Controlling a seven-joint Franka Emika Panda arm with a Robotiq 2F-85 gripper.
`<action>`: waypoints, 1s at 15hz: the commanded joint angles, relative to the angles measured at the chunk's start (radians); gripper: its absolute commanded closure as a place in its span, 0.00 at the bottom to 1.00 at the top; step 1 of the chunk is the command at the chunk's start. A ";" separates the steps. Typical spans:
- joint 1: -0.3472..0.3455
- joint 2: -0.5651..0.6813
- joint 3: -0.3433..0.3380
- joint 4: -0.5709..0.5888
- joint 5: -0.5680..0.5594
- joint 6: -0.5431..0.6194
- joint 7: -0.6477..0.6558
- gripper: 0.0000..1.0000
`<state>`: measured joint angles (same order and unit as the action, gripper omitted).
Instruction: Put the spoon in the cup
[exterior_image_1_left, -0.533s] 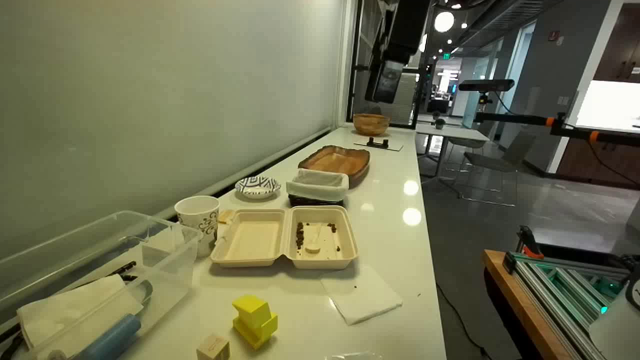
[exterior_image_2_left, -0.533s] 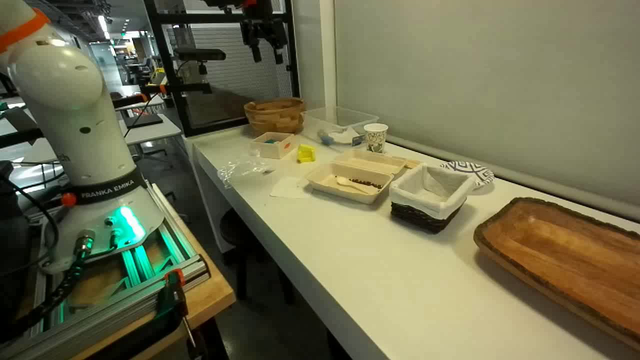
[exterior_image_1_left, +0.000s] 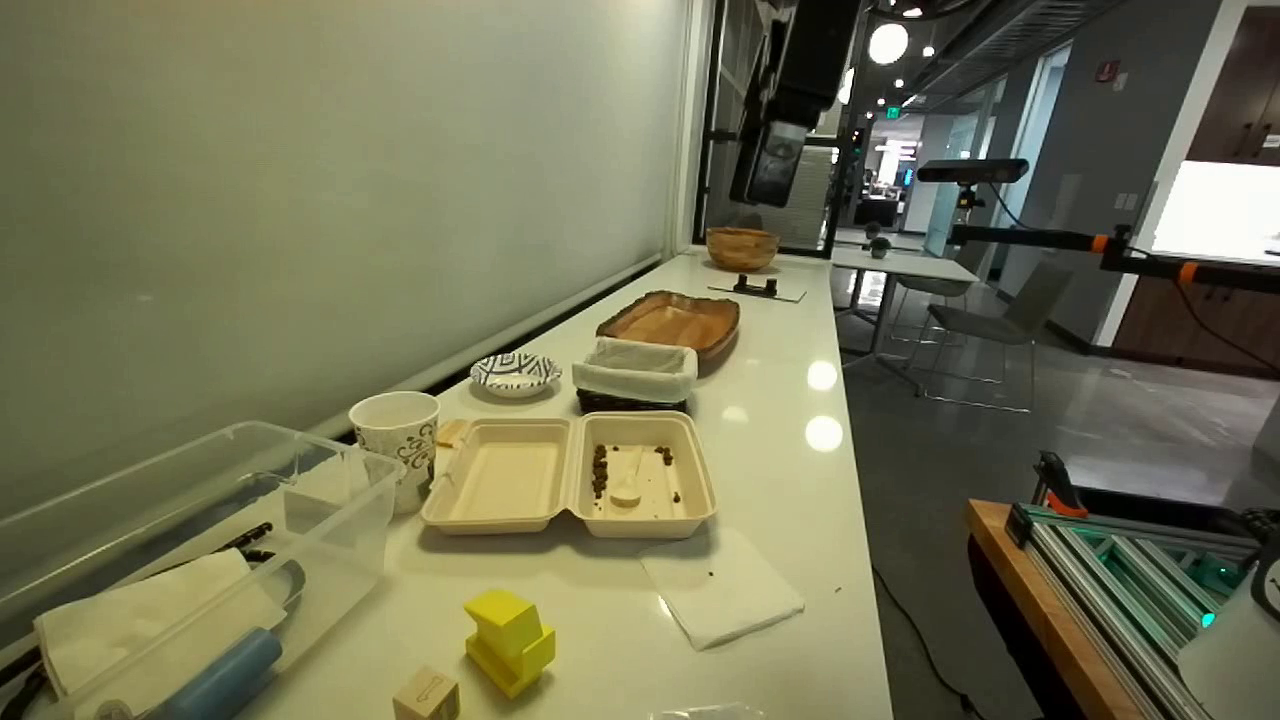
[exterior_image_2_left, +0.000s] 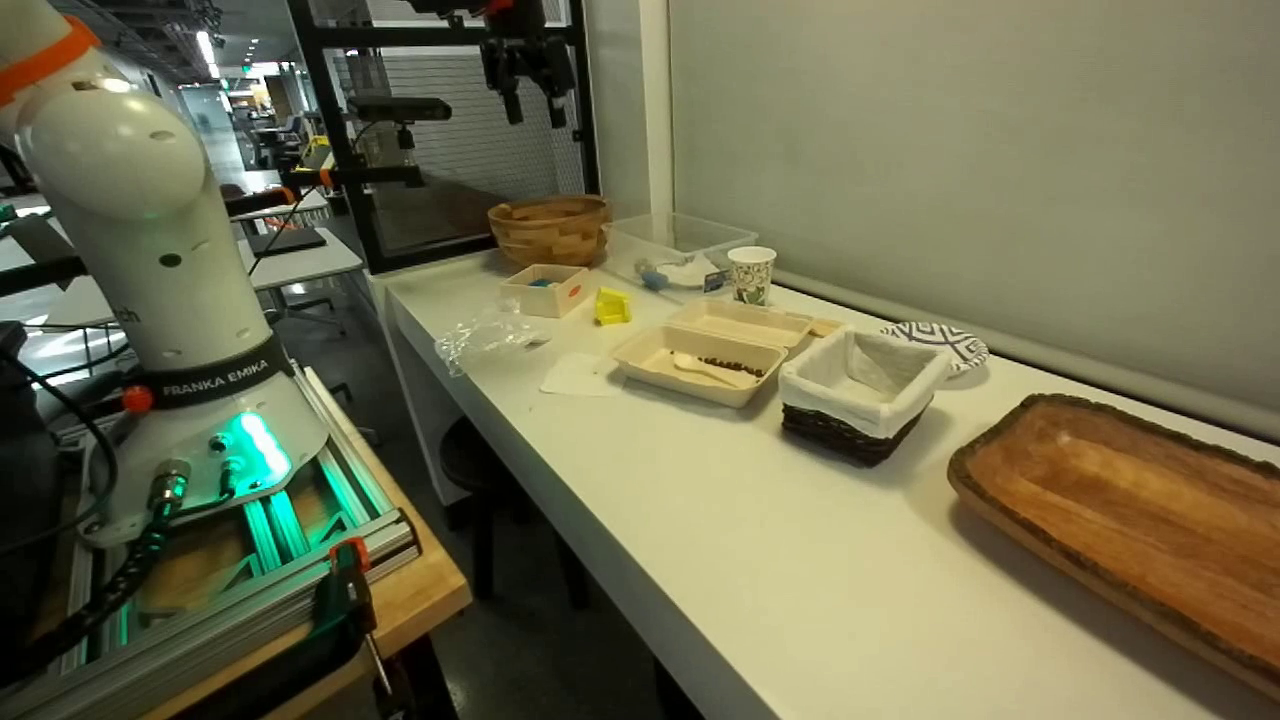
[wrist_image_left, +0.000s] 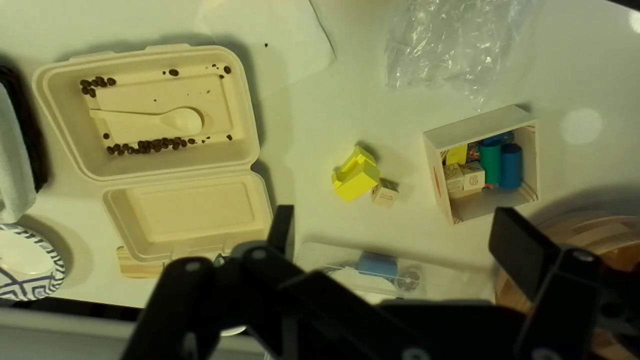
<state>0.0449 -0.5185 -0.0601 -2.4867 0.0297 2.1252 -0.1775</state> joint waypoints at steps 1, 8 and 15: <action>-0.007 0.037 -0.007 0.026 0.062 -0.018 0.058 0.00; -0.091 0.175 -0.065 0.013 0.183 0.101 0.198 0.00; -0.151 0.417 -0.138 0.036 0.374 0.334 0.255 0.00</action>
<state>-0.0930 -0.2108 -0.1898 -2.4839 0.3168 2.3870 0.0341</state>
